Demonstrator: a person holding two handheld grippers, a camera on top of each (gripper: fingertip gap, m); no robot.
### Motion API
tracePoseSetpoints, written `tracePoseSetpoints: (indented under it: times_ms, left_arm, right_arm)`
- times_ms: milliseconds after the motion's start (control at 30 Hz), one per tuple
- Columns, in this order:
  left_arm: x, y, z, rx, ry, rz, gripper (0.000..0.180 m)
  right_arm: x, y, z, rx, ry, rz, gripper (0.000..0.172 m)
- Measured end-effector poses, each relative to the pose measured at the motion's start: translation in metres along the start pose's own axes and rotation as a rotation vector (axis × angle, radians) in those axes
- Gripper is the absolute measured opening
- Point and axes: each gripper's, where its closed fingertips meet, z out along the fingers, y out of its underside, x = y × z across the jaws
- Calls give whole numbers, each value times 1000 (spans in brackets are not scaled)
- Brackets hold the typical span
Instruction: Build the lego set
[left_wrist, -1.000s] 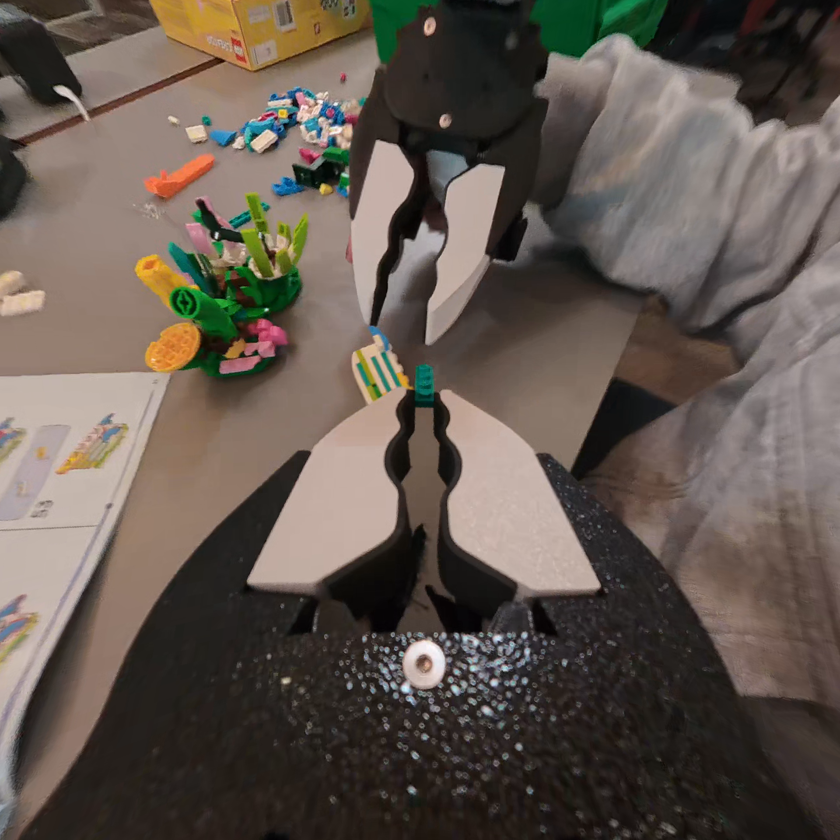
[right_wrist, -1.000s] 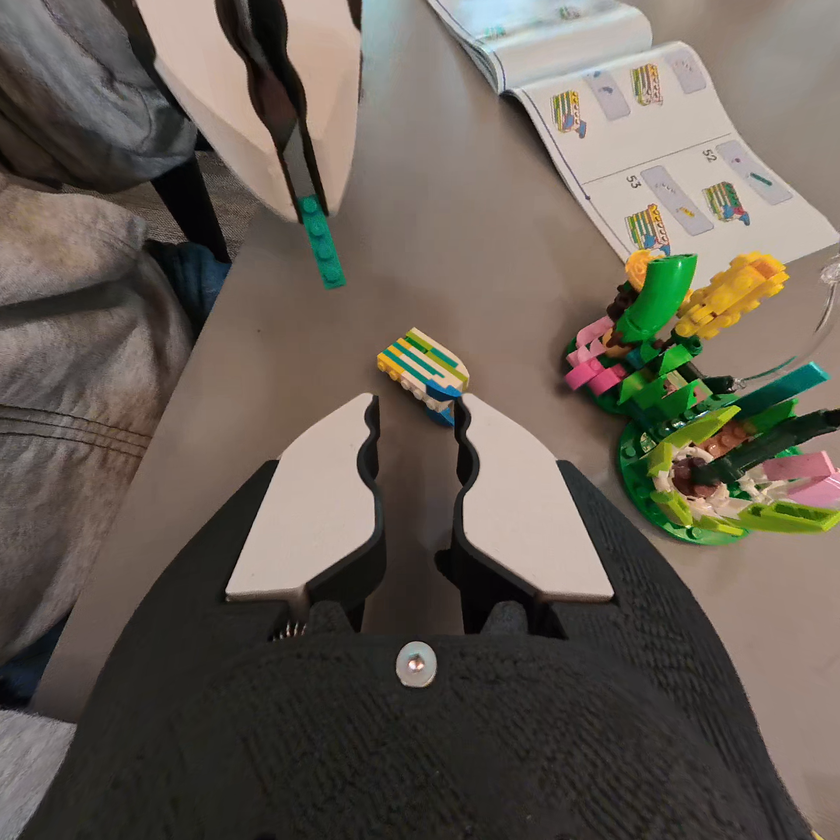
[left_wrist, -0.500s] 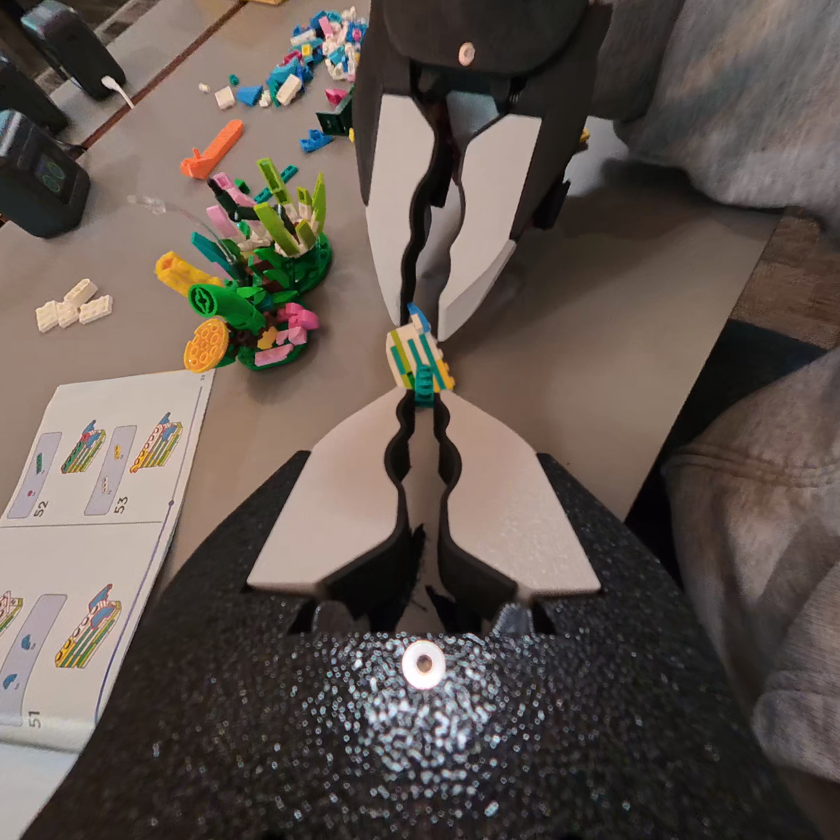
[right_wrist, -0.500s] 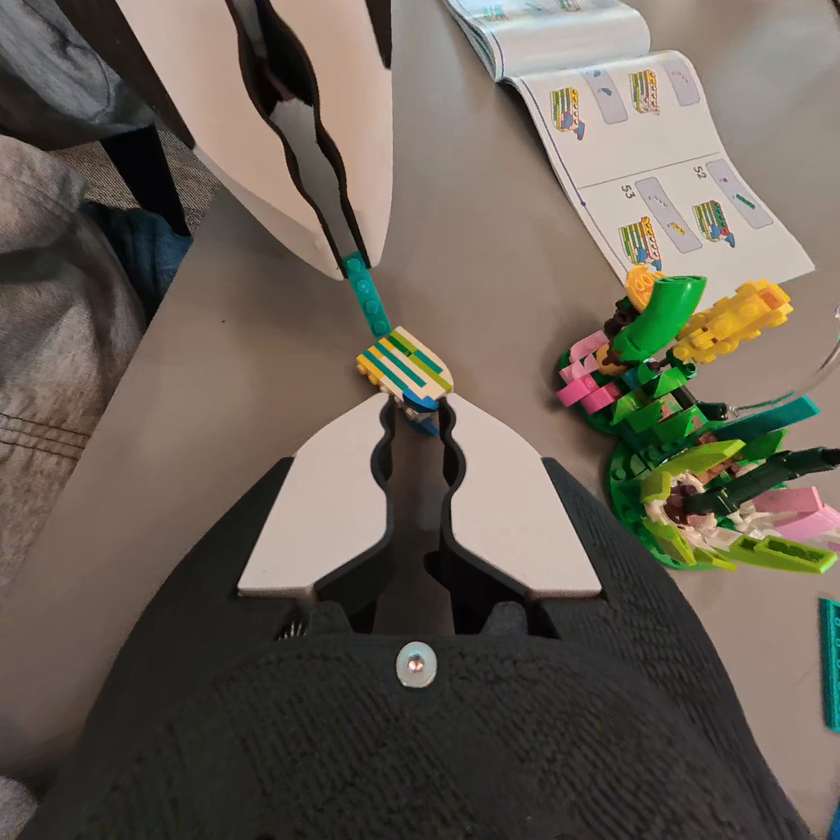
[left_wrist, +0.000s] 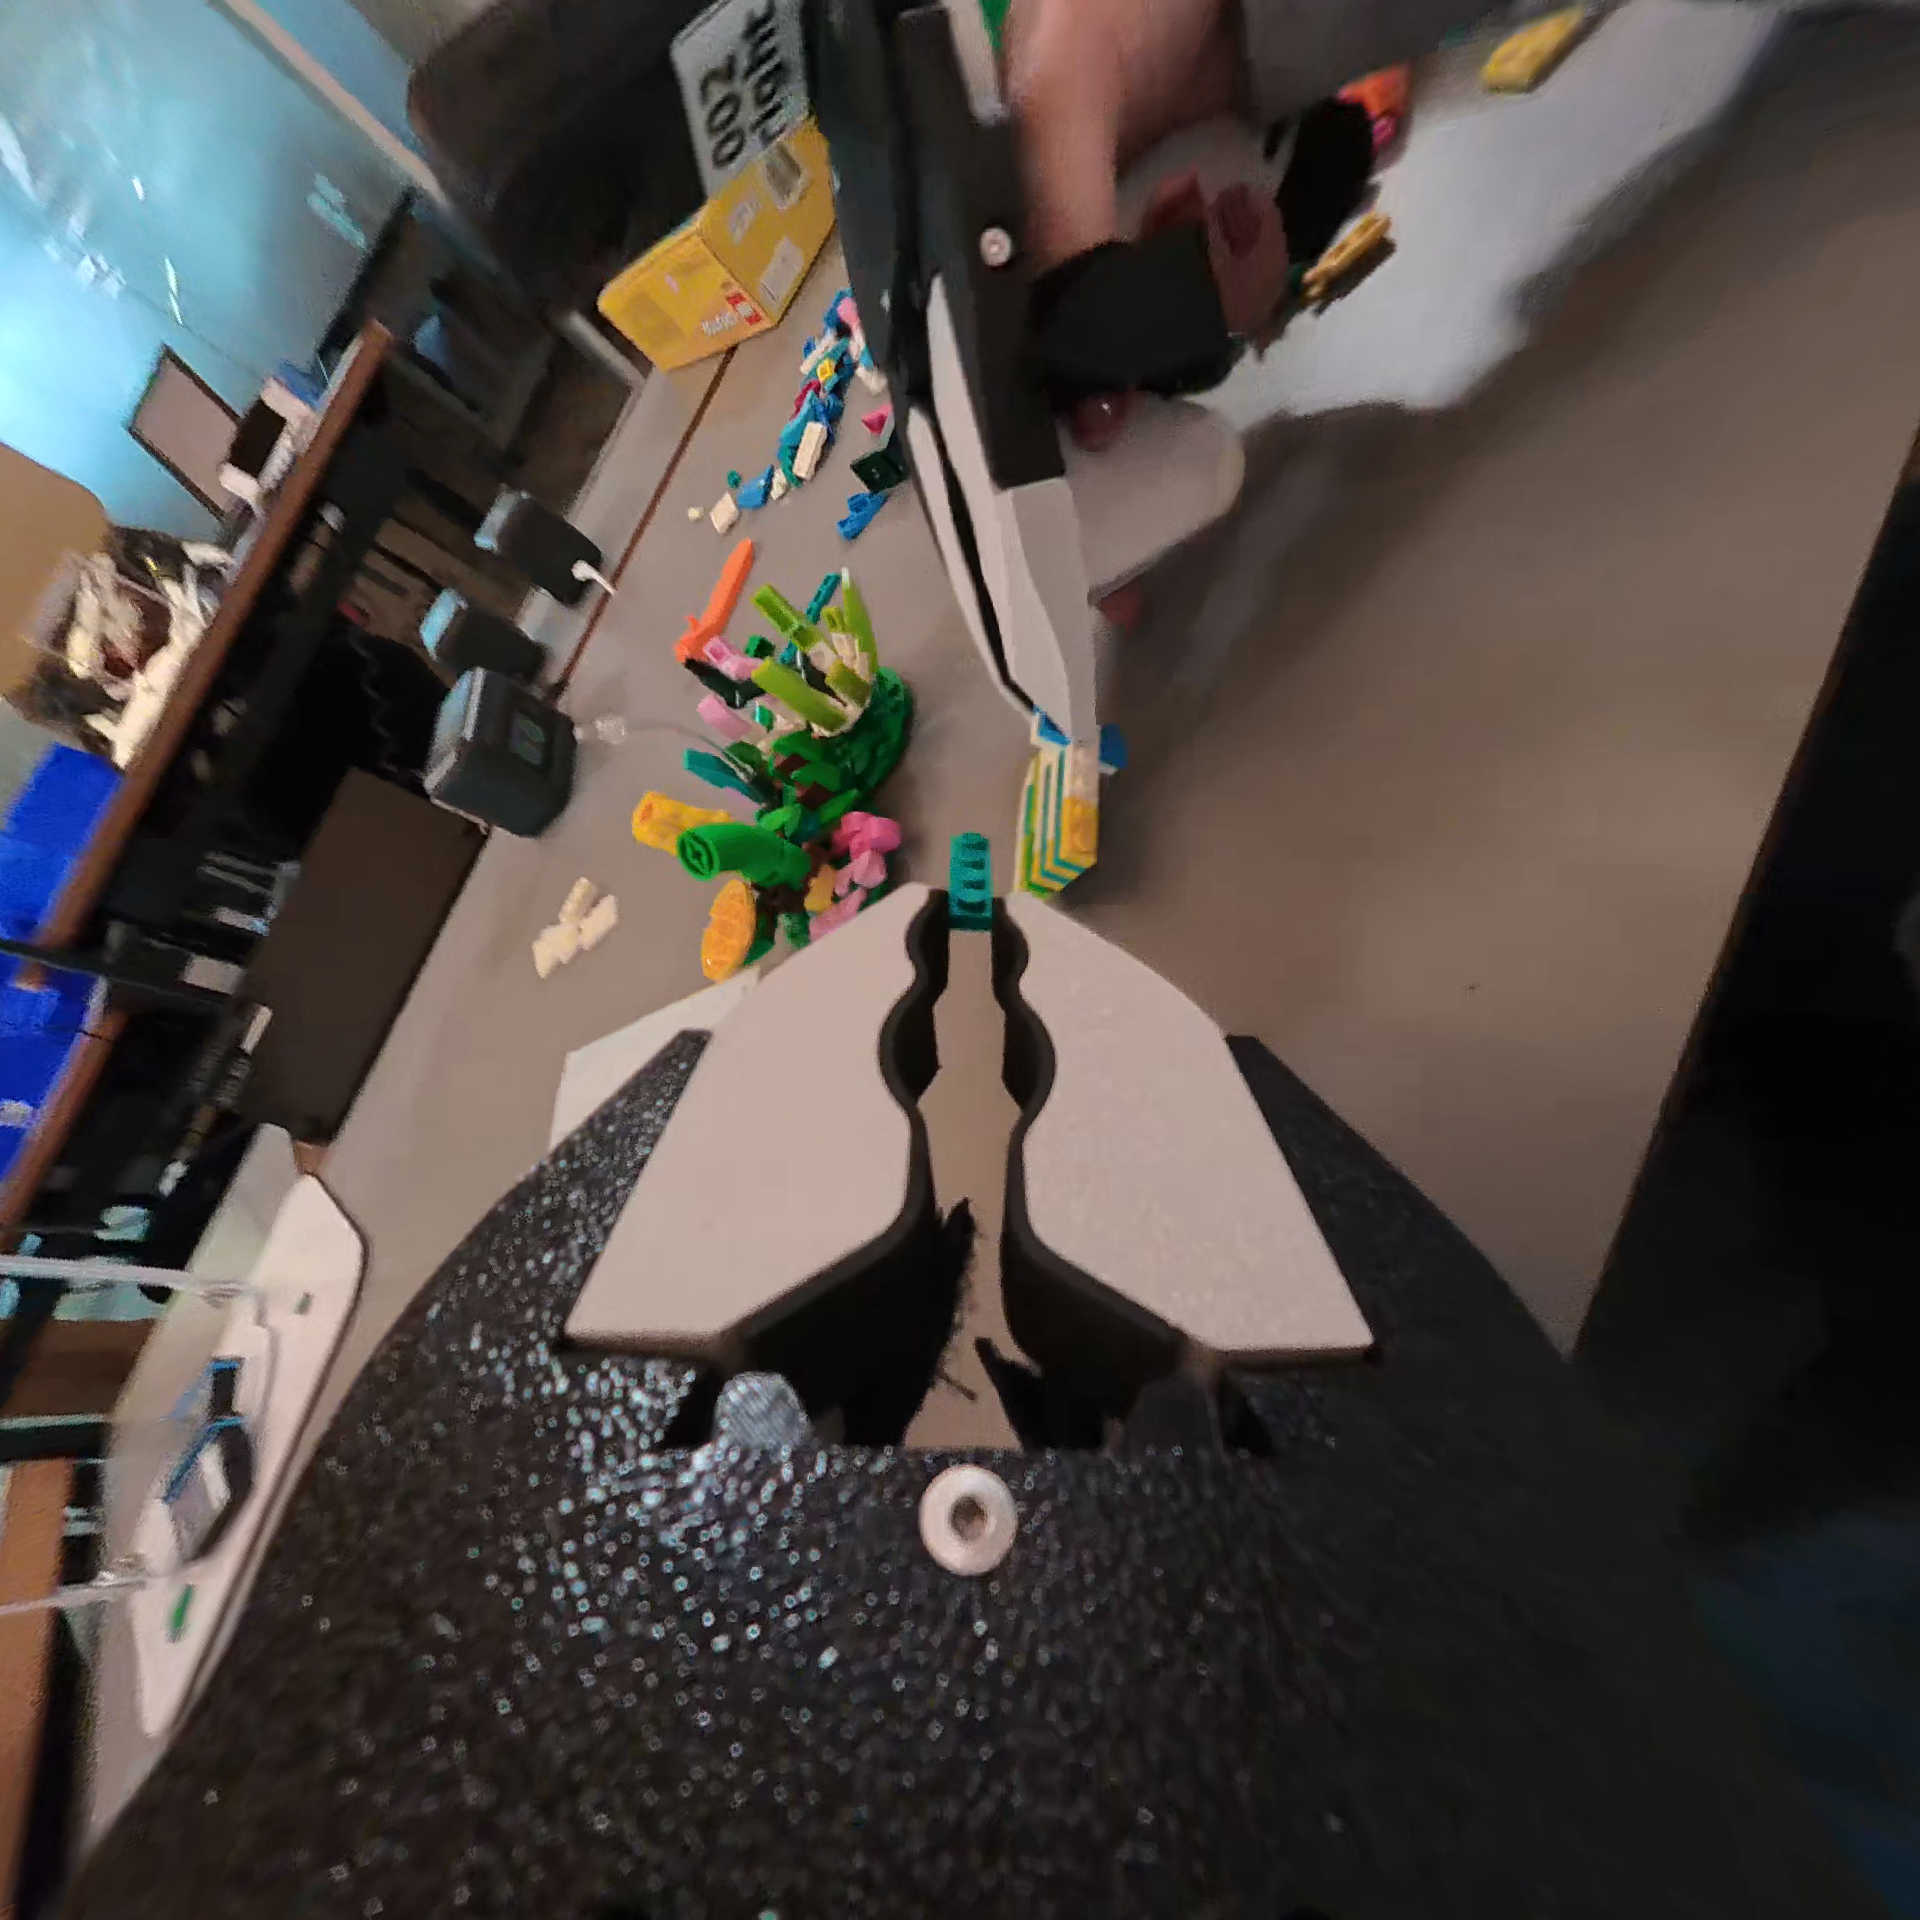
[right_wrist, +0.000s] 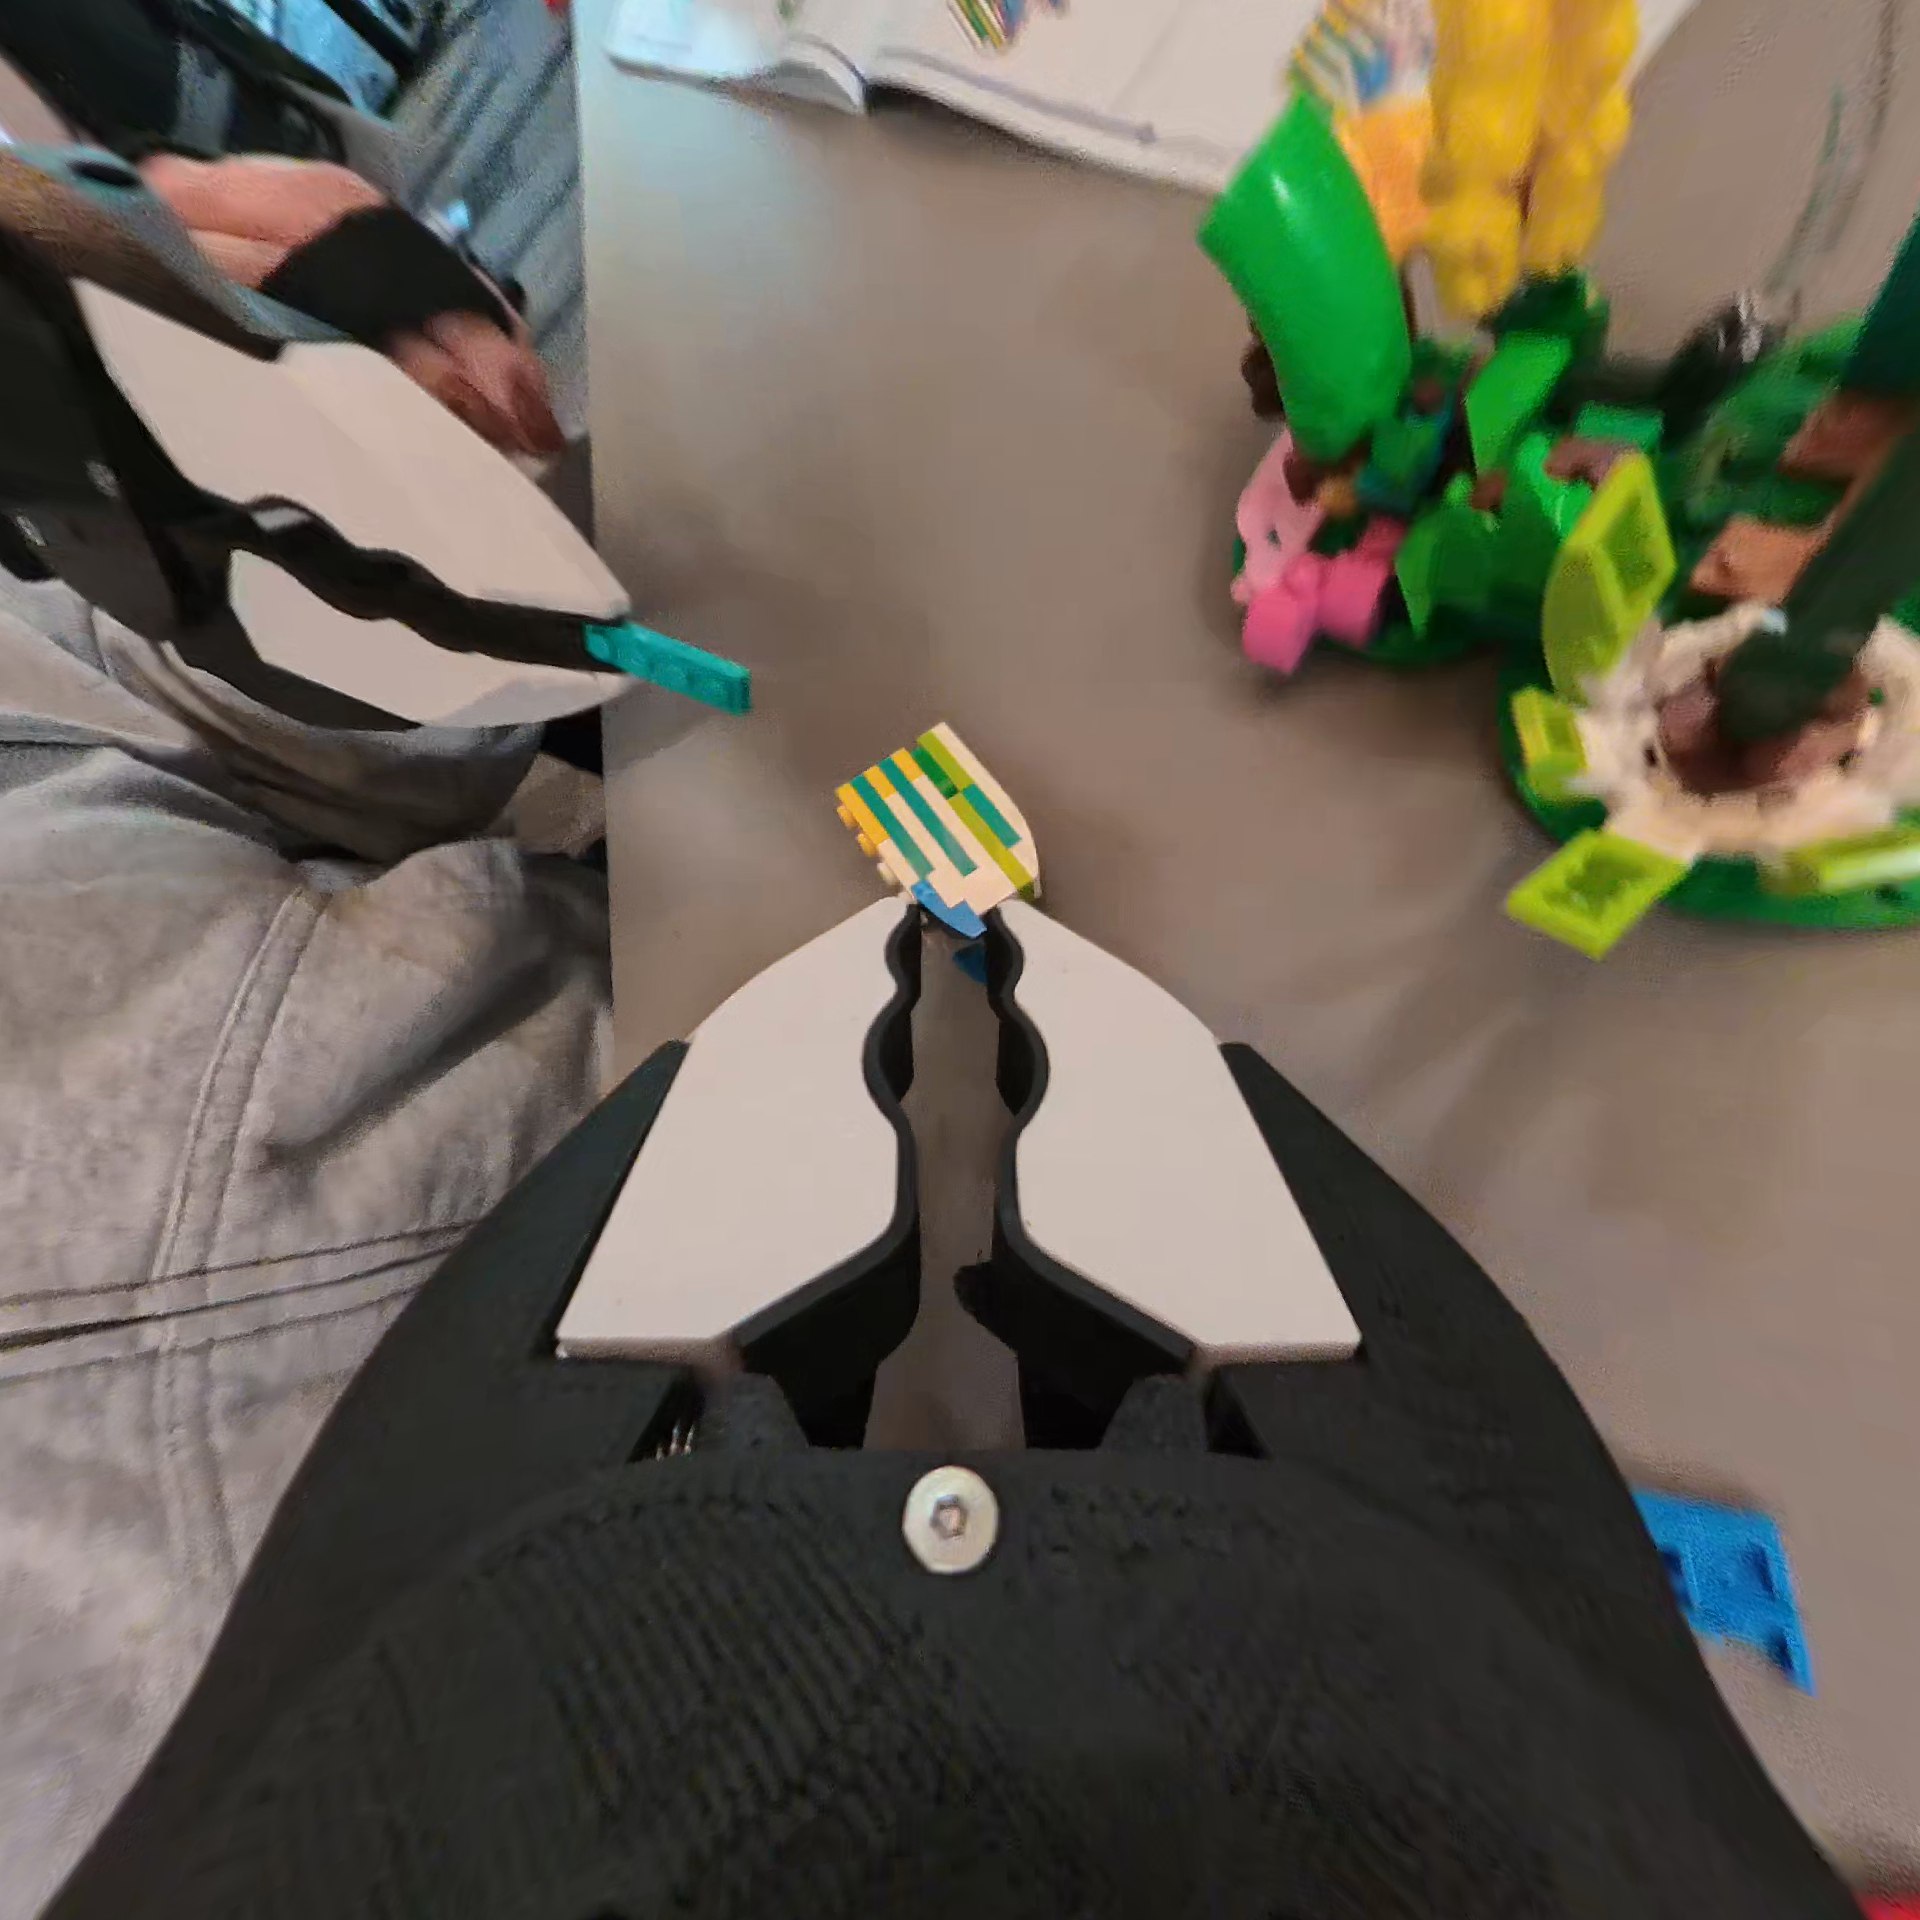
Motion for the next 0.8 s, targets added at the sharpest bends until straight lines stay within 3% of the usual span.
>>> tracePoseSetpoints:
  times_ms: [167, 333, 633, 800]
  left_arm:
    - [13, -18, 8, 94, 61, 101, 8]
    - [27, -28, 17, 133, 108, 238, 8]
    - [32, -26, 29, 161, 99, 271, 8]
    - [28, -24, 30, 163, 62, 253, 8]
  right_arm:
    - [2, 19, -26, -253, 35, 73, 8]
    - [-6, 35, -45, -442, -63, 279, 8]
    - [14, 24, -45, -354, -110, 602, 9]
    - [11, 21, -54, -334, -94, 534, 21]
